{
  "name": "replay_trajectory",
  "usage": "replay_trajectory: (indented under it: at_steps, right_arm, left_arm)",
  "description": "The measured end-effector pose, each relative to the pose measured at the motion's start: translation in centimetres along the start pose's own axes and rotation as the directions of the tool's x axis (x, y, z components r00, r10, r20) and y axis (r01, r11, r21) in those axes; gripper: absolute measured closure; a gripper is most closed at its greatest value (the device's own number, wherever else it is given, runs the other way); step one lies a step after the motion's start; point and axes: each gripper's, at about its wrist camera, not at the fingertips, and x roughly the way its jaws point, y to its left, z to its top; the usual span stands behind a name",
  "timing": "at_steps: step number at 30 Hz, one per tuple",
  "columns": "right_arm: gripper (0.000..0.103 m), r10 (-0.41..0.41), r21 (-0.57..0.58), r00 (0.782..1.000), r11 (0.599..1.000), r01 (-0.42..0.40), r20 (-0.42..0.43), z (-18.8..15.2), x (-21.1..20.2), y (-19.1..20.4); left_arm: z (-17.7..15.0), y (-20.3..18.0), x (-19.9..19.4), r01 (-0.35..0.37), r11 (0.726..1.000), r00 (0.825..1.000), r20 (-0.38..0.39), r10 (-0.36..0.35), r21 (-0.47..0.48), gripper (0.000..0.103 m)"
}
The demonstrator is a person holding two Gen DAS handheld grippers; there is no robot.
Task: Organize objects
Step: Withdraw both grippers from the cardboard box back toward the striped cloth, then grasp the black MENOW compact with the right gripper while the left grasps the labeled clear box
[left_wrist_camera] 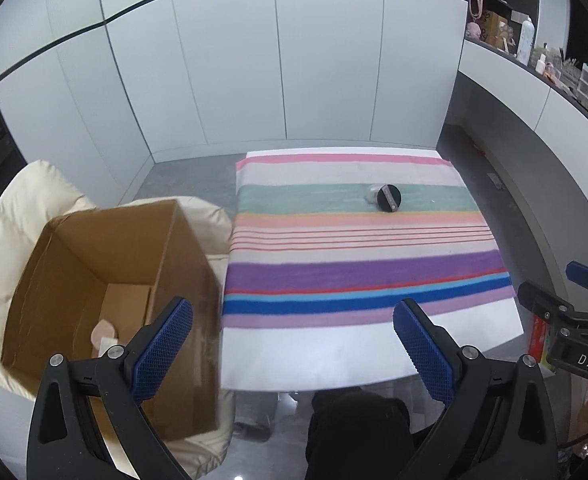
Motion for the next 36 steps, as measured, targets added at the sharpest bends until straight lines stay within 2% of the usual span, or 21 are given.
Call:
replay_trajectory:
  at_steps: [6, 9, 16, 19, 22, 26, 30, 32, 34, 35, 36]
  right_arm:
    - [0.006, -0.001, 0.015, 0.999, 1.0, 0.0, 0.042, 1.6, 2.6, -1.2]
    - [0.006, 0.013, 0.011, 0.999, 1.0, -0.013, 0.053, 2.9, 4.9, -1.3]
    - [0.006, 0.049, -0.015, 0.997, 0.999, -0.049, 0.058, 6.2, 13.3, -1.5]
    - [0.006, 0.077, -0.036, 0.993, 0.997, -0.074, 0.086, 7.8, 17.6, -1.7]
    - [0.006, 0.088, -0.068, 0.99, 0.994, -0.081, 0.107, 9.2, 21.8, -1.2]
    - [0.007, 0.036, -0.136, 0.993, 0.99, -0.021, 0.112, 10.6, 27.3, 0.1]
    - [0.01, 0.022, -0.151, 0.995, 0.989, -0.007, 0.097, 11.5, 30.8, 0.7]
    - [0.017, 0.024, -0.146, 0.995, 0.989, -0.01, 0.095, 11.8, 32.0, 0.8]
    - [0.043, 0.038, -0.138, 0.996, 0.99, -0.026, 0.086, 11.8, 32.8, 0.7]
    - [0.052, 0.064, -0.127, 0.996, 0.99, -0.054, 0.07, 11.9, 33.3, 0.4]
    - [0.057, 0.086, -0.118, 0.994, 0.99, -0.078, 0.062, 12.0, 33.6, 0.2]
  left_arm:
    - [2.2, -1.3, 3.6, 0.013, 1.0, 0.999, -0.035, -0.012, 0.026, 0.002]
    - [3.0, -1.4, 5.7, -0.011, 0.999, 0.999, -0.03, 0.012, 0.047, 0.002]
    - [3.8, -2.0, 11.7, -0.009, 0.998, 0.996, -0.088, 0.015, 0.063, 0.002]
    - [4.0, -2.5, 14.0, -0.035, 0.995, 0.994, -0.095, 0.044, 0.097, 0.002]
    - [4.3, -2.7, 16.0, -0.036, 0.995, 0.993, -0.112, 0.046, 0.089, 0.002]
    - [4.8, -3.2, 18.2, -0.029, 0.997, 0.99, -0.138, 0.038, 0.066, 0.002]
    - [5.2, -4.1, 20.4, -0.02, 0.998, 0.988, -0.152, 0.029, 0.061, 0.002]
    - [5.2, -4.7, 21.5, -0.019, 0.998, 0.987, -0.16, 0.027, 0.056, 0.002]
    - [5.3, -5.2, 22.9, -0.012, 0.999, 0.985, -0.174, 0.019, 0.043, 0.002]
    - [5.3, -5.5, 23.6, -0.006, 0.999, 0.983, -0.183, 0.012, 0.033, 0.002]
    - [5.3, -5.7, 24.2, -0.002, 1.0, 0.982, -0.189, 0.007, 0.025, 0.002]
